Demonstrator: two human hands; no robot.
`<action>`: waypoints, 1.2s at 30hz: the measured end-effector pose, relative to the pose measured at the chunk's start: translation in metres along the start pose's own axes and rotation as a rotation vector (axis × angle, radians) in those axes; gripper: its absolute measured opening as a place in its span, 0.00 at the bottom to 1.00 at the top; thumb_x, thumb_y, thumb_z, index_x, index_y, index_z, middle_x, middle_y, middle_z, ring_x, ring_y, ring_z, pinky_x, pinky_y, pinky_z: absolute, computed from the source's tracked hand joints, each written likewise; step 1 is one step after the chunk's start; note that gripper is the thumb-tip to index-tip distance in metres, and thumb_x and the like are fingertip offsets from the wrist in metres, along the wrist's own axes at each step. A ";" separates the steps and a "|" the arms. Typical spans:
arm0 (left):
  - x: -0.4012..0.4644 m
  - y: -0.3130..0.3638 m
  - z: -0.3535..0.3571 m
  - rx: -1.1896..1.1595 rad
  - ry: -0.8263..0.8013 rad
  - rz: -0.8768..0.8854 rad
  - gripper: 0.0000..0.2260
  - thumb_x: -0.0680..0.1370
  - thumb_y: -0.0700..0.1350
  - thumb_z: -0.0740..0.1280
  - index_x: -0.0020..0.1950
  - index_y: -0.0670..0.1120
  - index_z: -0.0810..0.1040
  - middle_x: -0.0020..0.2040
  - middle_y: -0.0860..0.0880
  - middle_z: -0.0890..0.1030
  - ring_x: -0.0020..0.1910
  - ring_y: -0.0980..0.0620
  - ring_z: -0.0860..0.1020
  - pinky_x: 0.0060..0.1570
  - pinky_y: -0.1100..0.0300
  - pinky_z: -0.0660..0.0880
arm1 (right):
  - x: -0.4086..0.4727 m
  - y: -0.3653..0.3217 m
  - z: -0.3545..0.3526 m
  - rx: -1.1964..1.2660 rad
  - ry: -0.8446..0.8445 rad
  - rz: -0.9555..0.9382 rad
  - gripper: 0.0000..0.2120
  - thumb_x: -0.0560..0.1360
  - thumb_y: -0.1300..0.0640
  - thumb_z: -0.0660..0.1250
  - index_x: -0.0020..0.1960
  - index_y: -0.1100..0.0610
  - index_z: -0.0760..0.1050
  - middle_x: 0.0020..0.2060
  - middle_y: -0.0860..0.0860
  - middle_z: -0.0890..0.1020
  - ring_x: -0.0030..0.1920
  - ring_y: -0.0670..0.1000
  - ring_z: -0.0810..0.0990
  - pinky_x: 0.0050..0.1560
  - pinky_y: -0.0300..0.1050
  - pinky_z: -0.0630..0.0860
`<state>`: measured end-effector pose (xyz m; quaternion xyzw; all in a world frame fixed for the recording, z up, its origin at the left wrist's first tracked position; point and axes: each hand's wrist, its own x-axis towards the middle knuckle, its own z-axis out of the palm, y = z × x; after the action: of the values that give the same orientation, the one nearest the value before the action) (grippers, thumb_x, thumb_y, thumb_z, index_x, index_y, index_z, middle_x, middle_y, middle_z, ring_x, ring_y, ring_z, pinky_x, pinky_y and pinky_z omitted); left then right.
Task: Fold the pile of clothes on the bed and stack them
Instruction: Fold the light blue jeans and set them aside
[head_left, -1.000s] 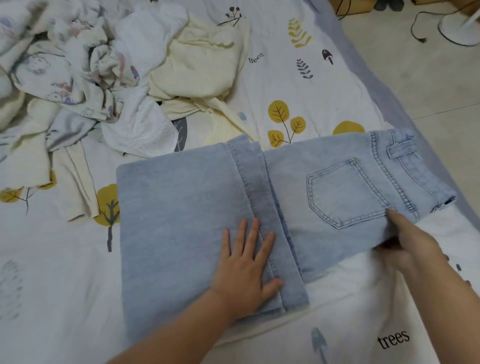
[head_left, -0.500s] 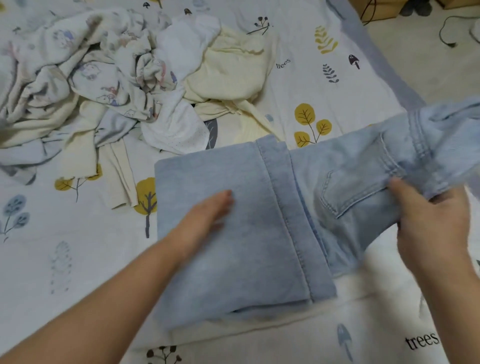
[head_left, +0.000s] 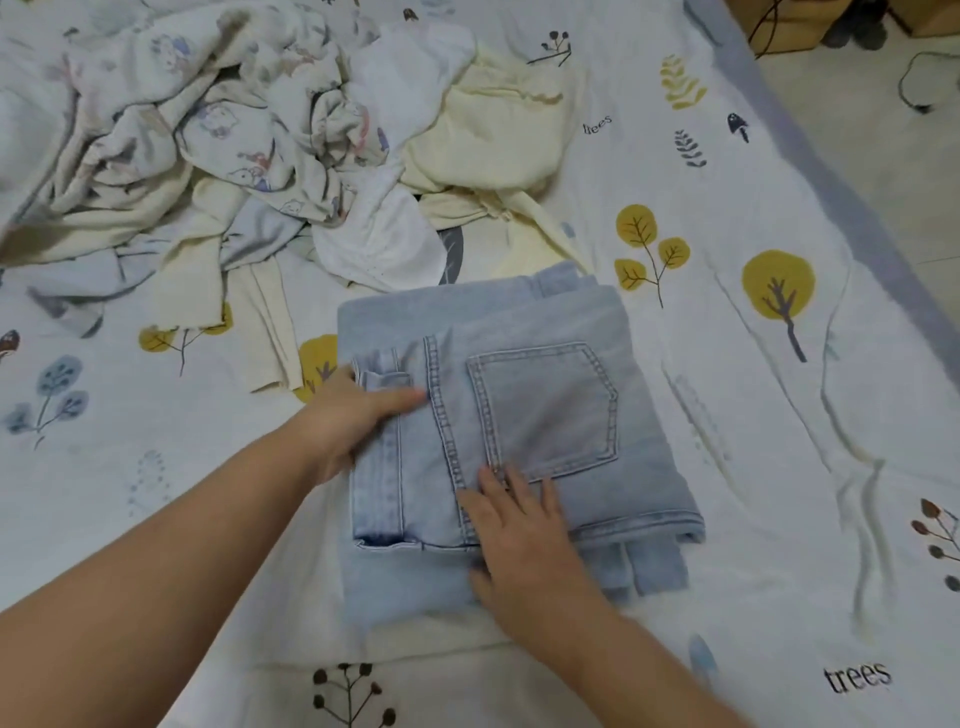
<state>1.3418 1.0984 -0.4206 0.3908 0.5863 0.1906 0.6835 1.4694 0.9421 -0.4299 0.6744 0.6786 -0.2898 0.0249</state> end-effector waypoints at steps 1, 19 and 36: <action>0.003 -0.002 -0.001 0.076 0.084 0.046 0.15 0.71 0.38 0.72 0.56 0.43 0.78 0.52 0.41 0.82 0.46 0.45 0.82 0.47 0.53 0.78 | -0.003 0.002 -0.002 0.054 -0.014 -0.021 0.29 0.77 0.54 0.60 0.75 0.55 0.55 0.76 0.53 0.52 0.76 0.54 0.46 0.73 0.59 0.40; 0.036 -0.047 0.050 1.773 -0.002 0.539 0.29 0.78 0.64 0.42 0.69 0.56 0.28 0.75 0.48 0.32 0.75 0.45 0.34 0.69 0.42 0.32 | -0.038 0.107 0.019 0.089 0.183 0.475 0.32 0.79 0.39 0.43 0.65 0.43 0.19 0.70 0.45 0.27 0.75 0.49 0.34 0.74 0.54 0.39; 0.067 -0.043 0.106 1.659 0.024 0.607 0.30 0.71 0.69 0.35 0.66 0.59 0.24 0.74 0.49 0.29 0.73 0.44 0.30 0.66 0.42 0.28 | 0.007 0.105 0.020 0.115 0.320 0.571 0.41 0.75 0.33 0.47 0.65 0.50 0.20 0.75 0.55 0.36 0.75 0.55 0.36 0.72 0.57 0.36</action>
<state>1.4503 1.0866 -0.4958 0.8976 0.4140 -0.1189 0.0935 1.5596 0.9317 -0.4871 0.8747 0.4399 -0.1994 -0.0399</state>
